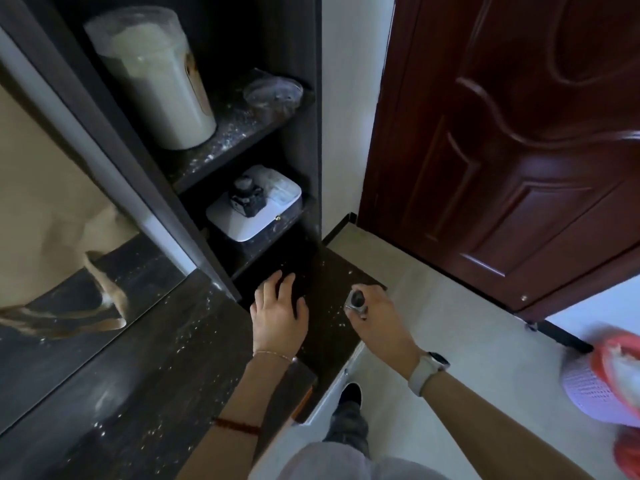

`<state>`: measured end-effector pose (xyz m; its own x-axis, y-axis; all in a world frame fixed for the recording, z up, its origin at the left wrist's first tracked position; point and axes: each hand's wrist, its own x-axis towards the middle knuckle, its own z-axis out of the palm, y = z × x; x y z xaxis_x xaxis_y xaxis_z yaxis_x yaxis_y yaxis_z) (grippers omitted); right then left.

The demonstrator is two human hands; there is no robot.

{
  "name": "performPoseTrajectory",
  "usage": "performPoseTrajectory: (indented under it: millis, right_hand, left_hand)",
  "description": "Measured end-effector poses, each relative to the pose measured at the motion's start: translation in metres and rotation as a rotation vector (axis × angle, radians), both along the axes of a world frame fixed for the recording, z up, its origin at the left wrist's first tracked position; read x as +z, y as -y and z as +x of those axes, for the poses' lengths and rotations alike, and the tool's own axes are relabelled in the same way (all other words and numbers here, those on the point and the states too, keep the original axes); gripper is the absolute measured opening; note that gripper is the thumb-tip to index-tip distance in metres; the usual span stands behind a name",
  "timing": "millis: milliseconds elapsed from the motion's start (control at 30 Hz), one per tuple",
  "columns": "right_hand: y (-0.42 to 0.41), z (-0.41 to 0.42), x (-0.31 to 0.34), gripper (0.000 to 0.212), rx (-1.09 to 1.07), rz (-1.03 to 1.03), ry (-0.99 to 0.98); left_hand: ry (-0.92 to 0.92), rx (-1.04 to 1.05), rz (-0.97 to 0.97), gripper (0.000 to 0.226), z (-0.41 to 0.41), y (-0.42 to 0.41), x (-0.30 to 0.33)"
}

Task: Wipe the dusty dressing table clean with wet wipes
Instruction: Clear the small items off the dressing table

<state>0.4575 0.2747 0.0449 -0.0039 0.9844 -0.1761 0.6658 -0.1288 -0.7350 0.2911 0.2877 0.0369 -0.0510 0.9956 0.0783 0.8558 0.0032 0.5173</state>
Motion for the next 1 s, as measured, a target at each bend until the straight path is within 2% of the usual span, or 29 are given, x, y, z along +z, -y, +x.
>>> performPoseTrajectory:
  millis: [133, 267, 400, 500, 633, 900, 1000]
  right_hand:
    - [-0.075, -0.003, 0.016, 0.036, 0.086, 0.082, 0.045]
    - [-0.137, -0.027, 0.030, 0.038, 0.216, 0.208, 0.028]
    - [-0.176, -0.057, 0.036, 0.039, 0.385, 0.358, 0.064]
    - [-0.191, -0.073, 0.035, 0.037, 0.597, 0.462, 0.132]
    - [-0.202, -0.087, 0.026, 0.036, 0.739, 0.435, 0.123]
    - [-0.207, -0.092, 0.016, 0.037, 0.858, 0.564, 0.160]
    - [-0.206, -0.098, 0.016, 0.035, 0.850, 0.636, 0.175]
  left_hand:
    - [-0.078, 0.134, 0.065, 0.057, 0.008, -0.063, 0.005]
    - [-0.121, 0.269, -0.063, 0.072, 0.004, -0.097, 0.002]
    - [-0.138, 0.316, -0.118, 0.075, -0.006, -0.100, -0.006]
    - [-0.147, 0.318, -0.078, 0.074, -0.010, -0.097, -0.008]
    - [-0.166, 0.358, -0.050, 0.073, -0.007, -0.092, -0.007]
    - [-0.034, 0.464, -0.014, 0.067, 0.006, -0.088, -0.007]
    - [-0.039, 0.485, -0.009, 0.065, 0.006, -0.090, -0.006]
